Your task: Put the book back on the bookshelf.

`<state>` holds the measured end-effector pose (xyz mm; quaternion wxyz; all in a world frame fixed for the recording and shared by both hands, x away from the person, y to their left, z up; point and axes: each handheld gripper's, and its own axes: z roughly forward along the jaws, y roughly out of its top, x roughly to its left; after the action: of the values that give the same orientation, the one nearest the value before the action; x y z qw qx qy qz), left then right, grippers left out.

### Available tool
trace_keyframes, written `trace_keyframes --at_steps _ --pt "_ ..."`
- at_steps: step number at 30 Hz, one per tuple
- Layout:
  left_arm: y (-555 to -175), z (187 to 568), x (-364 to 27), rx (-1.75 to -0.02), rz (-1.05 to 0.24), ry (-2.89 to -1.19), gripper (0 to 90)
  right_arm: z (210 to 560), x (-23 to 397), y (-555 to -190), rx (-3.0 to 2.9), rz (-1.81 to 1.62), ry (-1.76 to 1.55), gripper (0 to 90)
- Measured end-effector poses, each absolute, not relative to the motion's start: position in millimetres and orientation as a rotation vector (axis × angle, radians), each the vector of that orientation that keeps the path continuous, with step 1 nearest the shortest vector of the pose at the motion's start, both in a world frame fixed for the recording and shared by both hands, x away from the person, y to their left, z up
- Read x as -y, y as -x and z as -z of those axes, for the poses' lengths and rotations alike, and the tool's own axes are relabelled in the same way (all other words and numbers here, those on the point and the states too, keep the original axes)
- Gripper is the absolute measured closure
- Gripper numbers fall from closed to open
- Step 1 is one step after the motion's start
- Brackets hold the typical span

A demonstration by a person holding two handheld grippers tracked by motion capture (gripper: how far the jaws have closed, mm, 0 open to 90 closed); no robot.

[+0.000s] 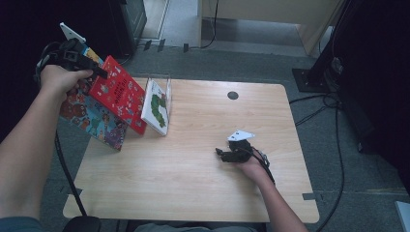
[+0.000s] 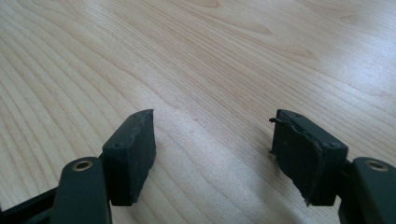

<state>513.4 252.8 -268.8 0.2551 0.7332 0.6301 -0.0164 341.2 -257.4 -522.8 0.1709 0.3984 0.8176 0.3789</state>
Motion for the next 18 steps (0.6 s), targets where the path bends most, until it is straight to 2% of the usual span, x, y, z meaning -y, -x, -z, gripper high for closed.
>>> trace_keyframes --at_steps 13,18 --pt "-498 243 -259 -1.657 0.014 -1.937 55.5 523 257 -340 -2.326 -1.076 -1.131 29.2" --pt "-486 234 -250 -1.622 -0.024 -1.950 50.3 523 257 -340 -2.333 -1.073 -1.129 22.4"
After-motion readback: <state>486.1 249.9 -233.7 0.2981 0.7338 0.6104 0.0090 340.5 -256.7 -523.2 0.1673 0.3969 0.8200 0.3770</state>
